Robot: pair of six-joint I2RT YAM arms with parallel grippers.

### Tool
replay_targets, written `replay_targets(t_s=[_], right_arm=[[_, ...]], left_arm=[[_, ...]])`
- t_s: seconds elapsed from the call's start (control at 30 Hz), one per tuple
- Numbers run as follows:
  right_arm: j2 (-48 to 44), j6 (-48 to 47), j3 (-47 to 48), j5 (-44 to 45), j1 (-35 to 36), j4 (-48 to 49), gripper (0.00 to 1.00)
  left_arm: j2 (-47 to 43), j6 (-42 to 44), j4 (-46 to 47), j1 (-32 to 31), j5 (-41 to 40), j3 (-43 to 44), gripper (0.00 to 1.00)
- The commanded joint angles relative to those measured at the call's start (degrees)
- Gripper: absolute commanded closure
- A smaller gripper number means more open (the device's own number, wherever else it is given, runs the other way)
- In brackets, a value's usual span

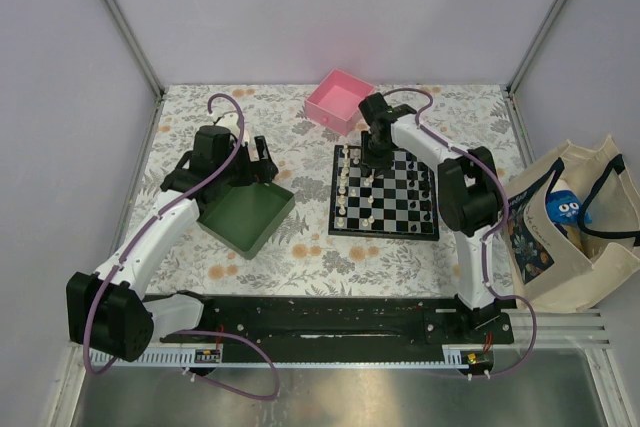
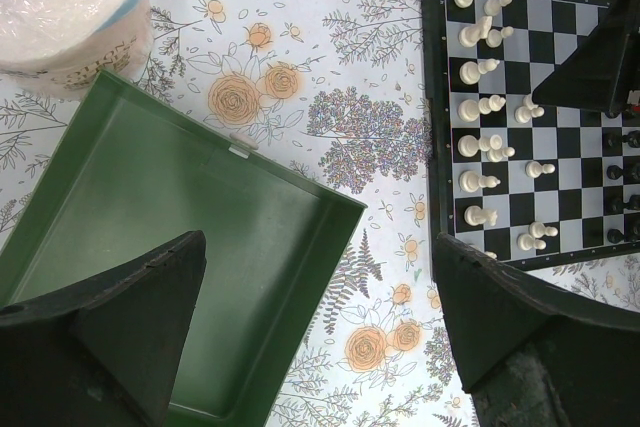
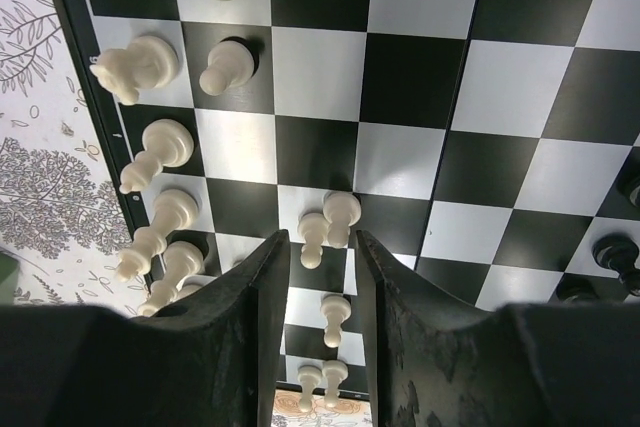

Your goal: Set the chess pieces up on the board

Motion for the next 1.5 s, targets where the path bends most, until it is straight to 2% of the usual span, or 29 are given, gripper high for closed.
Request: replay_targets(t_s=[0.0, 0.27, 0.67, 1.03, 1.47], right_arm=[[1.0, 0.9, 0.2, 1.8, -0.3, 0.8, 0.60], [1.6, 0.4, 0.5, 2.0, -0.6, 0.5, 0.63], [1.1, -0.8, 2.8, 0.5, -0.7, 0.1, 0.88], [6.8, -2.2, 13.9, -0.9, 0.5, -3.2, 0.88], [9.0, -2.1, 14.4, -0.9, 1.4, -3.6, 0.88]], left_arm=[[0.0, -0.4, 2.2, 0.0, 0.9, 0.1, 0.01], [0.1, -0.4, 2.3, 0.0, 0.8, 0.1, 0.01], [0.4, -0.5, 2.4, -0.1, 1.2, 0.2, 0.01], [0.1, -0.3, 2.1, 0.0, 0.7, 0.2, 0.01], [0.1, -0.3, 2.1, 0.0, 0.5, 0.1, 0.01]])
